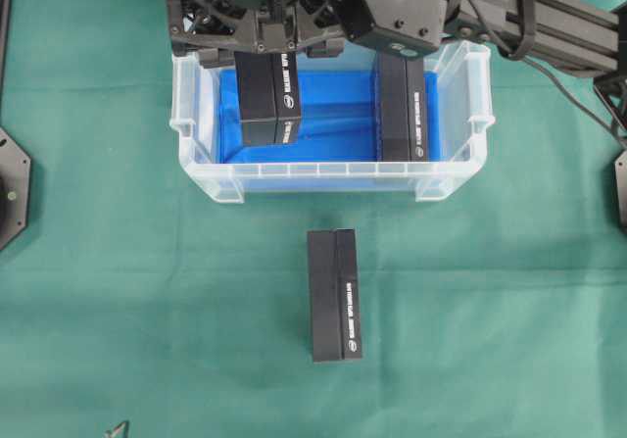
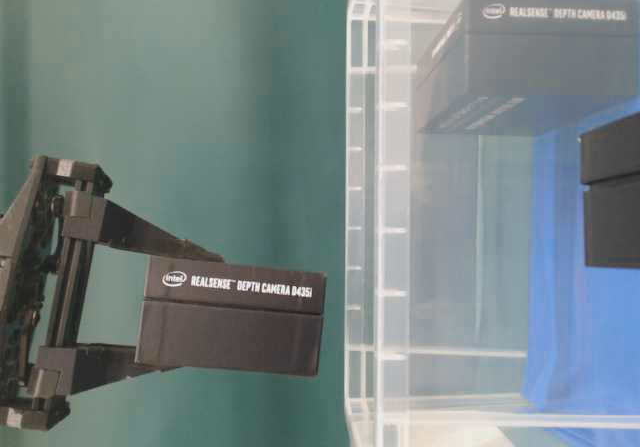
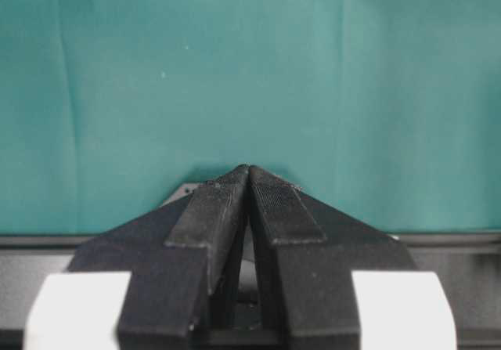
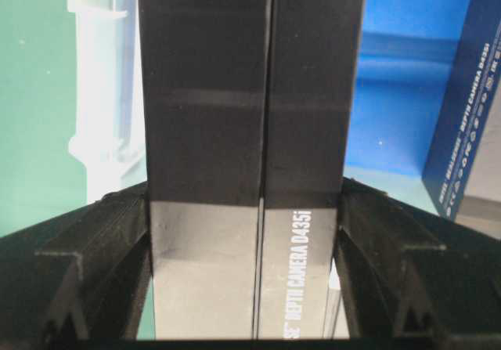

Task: Take the box out of the case with the right arm.
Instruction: 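Lift the left black box upward out of the foam slot, then carry the box over the front wall toward the cloth left of the first box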

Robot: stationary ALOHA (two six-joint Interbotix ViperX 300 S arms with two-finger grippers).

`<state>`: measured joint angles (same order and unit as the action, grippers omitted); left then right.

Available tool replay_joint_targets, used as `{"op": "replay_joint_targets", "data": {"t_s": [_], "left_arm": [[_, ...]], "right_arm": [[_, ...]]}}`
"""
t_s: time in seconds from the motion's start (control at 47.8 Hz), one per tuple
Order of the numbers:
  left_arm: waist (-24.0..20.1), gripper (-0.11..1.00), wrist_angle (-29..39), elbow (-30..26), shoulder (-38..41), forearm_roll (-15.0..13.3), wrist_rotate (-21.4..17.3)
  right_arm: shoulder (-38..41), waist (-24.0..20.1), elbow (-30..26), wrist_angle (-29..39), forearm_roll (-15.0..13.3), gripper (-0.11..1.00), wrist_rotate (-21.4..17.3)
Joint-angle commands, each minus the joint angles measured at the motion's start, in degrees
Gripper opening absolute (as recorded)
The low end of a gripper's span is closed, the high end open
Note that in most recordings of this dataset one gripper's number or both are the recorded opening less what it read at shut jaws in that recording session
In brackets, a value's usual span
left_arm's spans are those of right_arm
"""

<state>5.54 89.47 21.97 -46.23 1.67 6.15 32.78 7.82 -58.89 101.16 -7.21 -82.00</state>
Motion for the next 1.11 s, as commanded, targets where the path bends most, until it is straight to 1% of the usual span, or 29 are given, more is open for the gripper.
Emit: {"op": "replay_joint_targets", "data": {"t_s": [0.0, 0.314, 0.524, 0.733, 0.921, 1.089], "left_arm": [[0.0, 0.0, -0.4, -1.0, 0.3, 0.2, 0.0], [0.0, 0.0, -0.4, -1.0, 0.4, 0.2, 0.1], [0.0, 0.0, -0.4, -1.0, 0.4, 0.1, 0.1], [0.0, 0.0, -0.4, -1.0, 0.4, 0.1, 0.0], [0.0, 0.0, -0.4, -1.0, 0.4, 0.1, 0.0], [0.0, 0.0, -0.4, -1.0, 0.4, 0.1, 0.1]], "right_arm": [[-3.8, -0.2, -1.7, -0.4, -0.3, 0.67, 0.1], [-3.8, -0.3, -1.7, -0.4, -0.3, 0.67, 0.1], [-3.9, -1.3, -1.8, -0.4, -0.3, 0.67, -0.2], [-3.8, -3.6, -1.8, -0.4, -0.3, 0.67, -2.8], [-3.8, -6.9, -1.8, -0.4, -0.4, 0.67, -5.7], [-3.8, -10.8, -1.8, -0.4, -1.8, 0.67, -8.8]]}}
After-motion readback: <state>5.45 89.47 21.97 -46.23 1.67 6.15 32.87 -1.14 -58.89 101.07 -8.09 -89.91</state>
